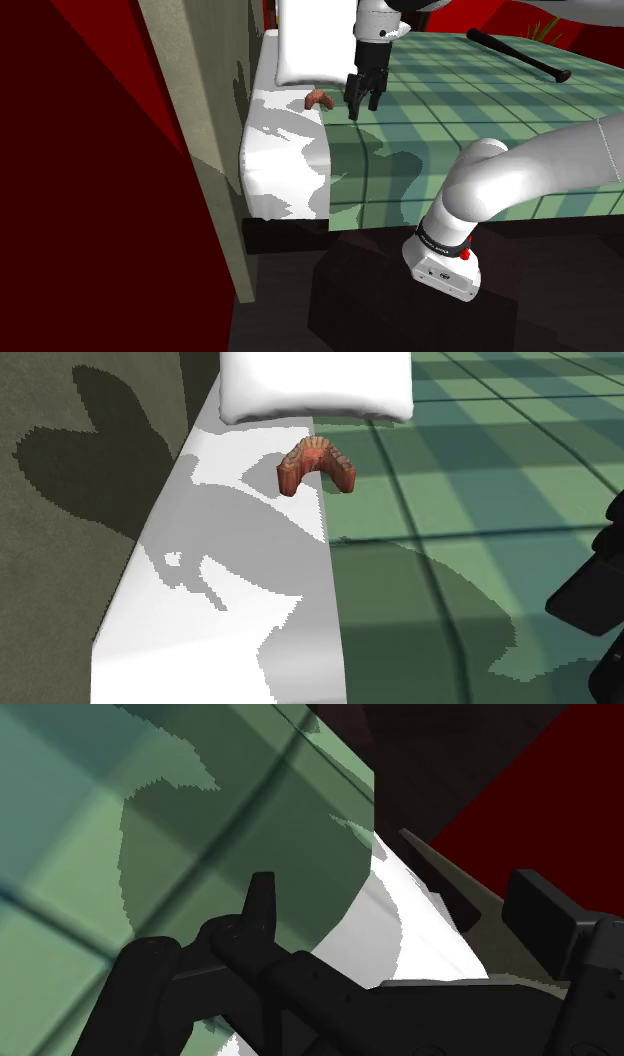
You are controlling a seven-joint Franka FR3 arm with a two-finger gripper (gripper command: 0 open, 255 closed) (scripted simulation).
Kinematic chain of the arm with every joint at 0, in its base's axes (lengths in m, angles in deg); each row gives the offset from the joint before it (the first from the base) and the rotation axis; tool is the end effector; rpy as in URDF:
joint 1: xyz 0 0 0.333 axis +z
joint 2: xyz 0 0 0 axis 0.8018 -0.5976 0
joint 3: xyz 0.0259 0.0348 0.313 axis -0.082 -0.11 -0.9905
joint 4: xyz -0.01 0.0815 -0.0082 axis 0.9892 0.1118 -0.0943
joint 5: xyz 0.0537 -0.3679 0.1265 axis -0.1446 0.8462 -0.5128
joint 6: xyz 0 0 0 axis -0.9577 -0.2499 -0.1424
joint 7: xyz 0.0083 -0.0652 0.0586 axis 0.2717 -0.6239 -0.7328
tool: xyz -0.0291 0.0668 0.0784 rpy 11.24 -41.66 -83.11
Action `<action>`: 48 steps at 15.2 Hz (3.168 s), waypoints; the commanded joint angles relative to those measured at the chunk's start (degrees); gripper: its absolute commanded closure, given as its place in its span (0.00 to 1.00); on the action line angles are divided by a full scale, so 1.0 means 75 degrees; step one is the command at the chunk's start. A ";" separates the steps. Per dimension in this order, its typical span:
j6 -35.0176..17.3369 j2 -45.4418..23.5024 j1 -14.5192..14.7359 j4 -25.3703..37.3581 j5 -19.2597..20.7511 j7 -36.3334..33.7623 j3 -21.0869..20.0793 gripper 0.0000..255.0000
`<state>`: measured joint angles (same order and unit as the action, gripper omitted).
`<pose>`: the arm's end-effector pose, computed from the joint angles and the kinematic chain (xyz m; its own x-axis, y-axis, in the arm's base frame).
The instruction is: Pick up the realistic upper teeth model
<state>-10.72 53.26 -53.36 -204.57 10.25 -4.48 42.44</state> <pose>0.3010 0.0165 0.5525 0.9940 -0.0626 -0.0893 -0.0697 -0.9944 -0.0789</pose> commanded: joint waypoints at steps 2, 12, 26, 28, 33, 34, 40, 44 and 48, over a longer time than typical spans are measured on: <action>-0.0158 -0.0229 -0.0050 0.0084 0.0078 0.0116 0.0098 0.00; -0.1439 -0.2697 -0.0409 0.1425 0.0517 0.1202 0.1007 0.00; -0.1996 -0.6242 -0.0798 0.4560 0.0063 0.2608 0.1911 0.00; -0.2196 -0.6267 -0.0800 0.4385 0.0052 0.2628 0.1908 0.00; -0.2746 -0.6373 -0.0801 0.3934 0.0009 0.2689 0.1906 0.00; -0.2746 -0.6372 -0.0801 0.3933 0.0010 0.2689 0.1906 0.00; -0.2756 -0.6376 -0.0810 0.3926 0.0008 0.2708 0.1915 1.00; -0.2756 -0.6377 -0.0810 0.3926 0.0008 0.2708 0.1915 1.00; -0.2451 -0.6307 -0.0800 0.4167 0.0035 0.2654 0.1907 1.00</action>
<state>-29.75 5.74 -59.39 -173.76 10.44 15.57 56.76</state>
